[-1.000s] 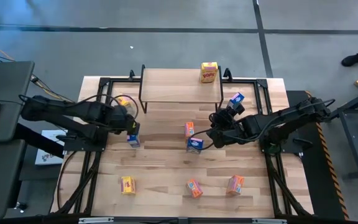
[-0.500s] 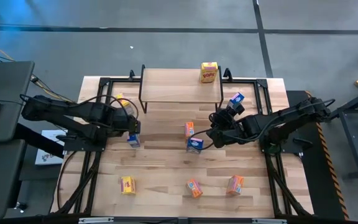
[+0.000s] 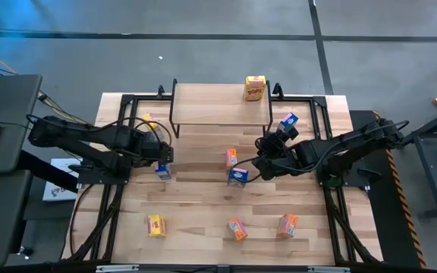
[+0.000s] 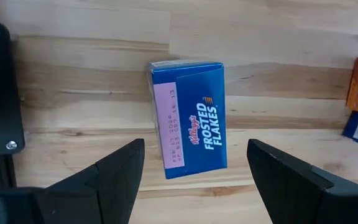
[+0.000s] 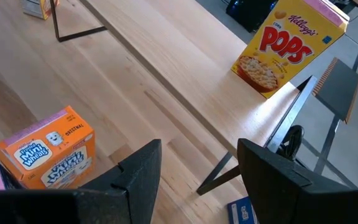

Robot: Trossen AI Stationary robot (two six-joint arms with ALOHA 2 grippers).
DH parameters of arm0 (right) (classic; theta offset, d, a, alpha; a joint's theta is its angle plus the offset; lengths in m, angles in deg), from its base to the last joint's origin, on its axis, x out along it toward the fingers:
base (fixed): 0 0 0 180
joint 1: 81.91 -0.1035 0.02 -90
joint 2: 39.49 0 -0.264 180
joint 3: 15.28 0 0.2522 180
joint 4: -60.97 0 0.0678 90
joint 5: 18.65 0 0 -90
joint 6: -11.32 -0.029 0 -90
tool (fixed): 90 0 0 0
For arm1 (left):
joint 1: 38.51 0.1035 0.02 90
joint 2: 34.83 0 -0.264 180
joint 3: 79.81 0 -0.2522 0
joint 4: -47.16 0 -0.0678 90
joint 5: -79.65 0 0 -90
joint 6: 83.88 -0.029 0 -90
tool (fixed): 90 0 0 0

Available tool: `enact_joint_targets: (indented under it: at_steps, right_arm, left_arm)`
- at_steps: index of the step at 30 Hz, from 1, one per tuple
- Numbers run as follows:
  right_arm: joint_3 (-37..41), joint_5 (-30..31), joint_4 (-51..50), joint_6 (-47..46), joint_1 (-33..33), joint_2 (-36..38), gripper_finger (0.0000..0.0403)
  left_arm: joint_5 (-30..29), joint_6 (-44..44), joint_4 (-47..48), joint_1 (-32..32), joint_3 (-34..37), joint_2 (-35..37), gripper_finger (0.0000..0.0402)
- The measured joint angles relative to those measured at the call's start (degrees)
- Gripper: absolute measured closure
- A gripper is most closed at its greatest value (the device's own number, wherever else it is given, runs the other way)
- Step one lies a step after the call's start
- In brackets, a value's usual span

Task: Stack cereal on shelf
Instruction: Put the bottom left blue cereal box on the shelf

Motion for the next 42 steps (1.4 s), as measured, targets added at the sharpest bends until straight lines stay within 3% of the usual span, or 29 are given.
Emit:
enact_joint_targets:
  at_steps: [21, 35, 42]
  right_arm:
    - [0.00, 0.00, -0.02, 0.01, 0.00, -0.02, 0.0199]
    - [0.00, 0.00, -0.02, 0.00, 0.00, -0.02, 0.0199]
    - [0.00, 0.00, -0.02, 0.00, 0.00, -0.02, 0.0199]
  left_arm:
    - [-1.03, 0.41, -1.01, 0.00, 0.02, -6.39, 0.0127]
    - [1.89, -6.78, -0.98, 0.80, 0.02, -10.18, 0.0128]
    - [1.75, -10.11, -0.99, 2.46, 0.02, -10.97, 0.0151]
